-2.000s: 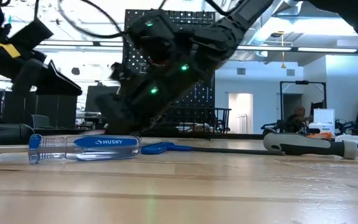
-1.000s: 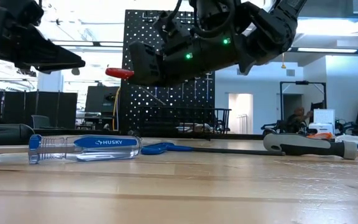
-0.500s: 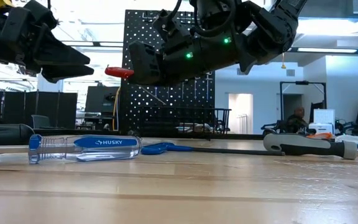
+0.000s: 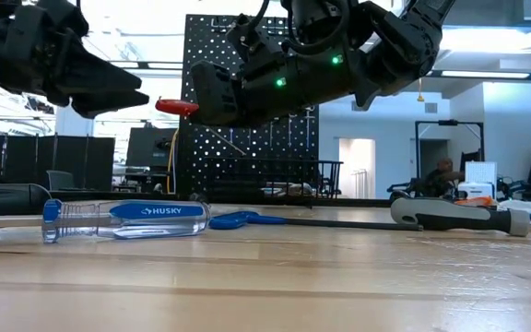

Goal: Hang tools onto peg board
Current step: Hang the red Allen wrench on the pegboard

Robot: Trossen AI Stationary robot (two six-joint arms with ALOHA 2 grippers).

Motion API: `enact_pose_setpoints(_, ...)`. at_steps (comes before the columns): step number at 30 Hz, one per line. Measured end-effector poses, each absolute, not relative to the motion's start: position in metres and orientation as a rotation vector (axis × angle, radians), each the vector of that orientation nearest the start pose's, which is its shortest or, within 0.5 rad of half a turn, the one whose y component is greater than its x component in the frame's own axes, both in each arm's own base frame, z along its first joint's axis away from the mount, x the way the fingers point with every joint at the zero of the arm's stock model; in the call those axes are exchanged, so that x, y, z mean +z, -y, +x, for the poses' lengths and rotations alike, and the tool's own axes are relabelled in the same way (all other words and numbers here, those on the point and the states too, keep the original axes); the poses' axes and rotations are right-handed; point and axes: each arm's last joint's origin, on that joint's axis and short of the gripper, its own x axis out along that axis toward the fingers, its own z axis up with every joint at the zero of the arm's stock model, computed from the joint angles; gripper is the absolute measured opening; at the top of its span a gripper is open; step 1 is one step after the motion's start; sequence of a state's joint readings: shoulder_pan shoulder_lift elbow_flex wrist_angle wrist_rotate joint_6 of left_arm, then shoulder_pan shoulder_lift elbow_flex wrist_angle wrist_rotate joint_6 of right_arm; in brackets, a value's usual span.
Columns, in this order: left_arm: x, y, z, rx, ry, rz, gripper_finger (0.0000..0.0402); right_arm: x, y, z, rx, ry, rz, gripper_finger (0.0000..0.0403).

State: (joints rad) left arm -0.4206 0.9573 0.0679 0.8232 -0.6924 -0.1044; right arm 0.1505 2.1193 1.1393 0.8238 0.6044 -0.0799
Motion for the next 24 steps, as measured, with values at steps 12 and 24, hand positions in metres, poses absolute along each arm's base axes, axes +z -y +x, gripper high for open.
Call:
enact_pose_setpoints(12, 0.161, 0.052, 0.178, 0.380, -0.017, -0.206, 0.0256, 0.145, -0.052, 0.432, -0.439, -0.166, -0.144, 0.0000)
enact_pose_setpoints(24, 0.153, 0.052, 0.193, 0.390, -0.062, -0.200, 0.0219, 0.145, -0.052, 0.432, -0.440, -0.166, -0.145, 0.0000)
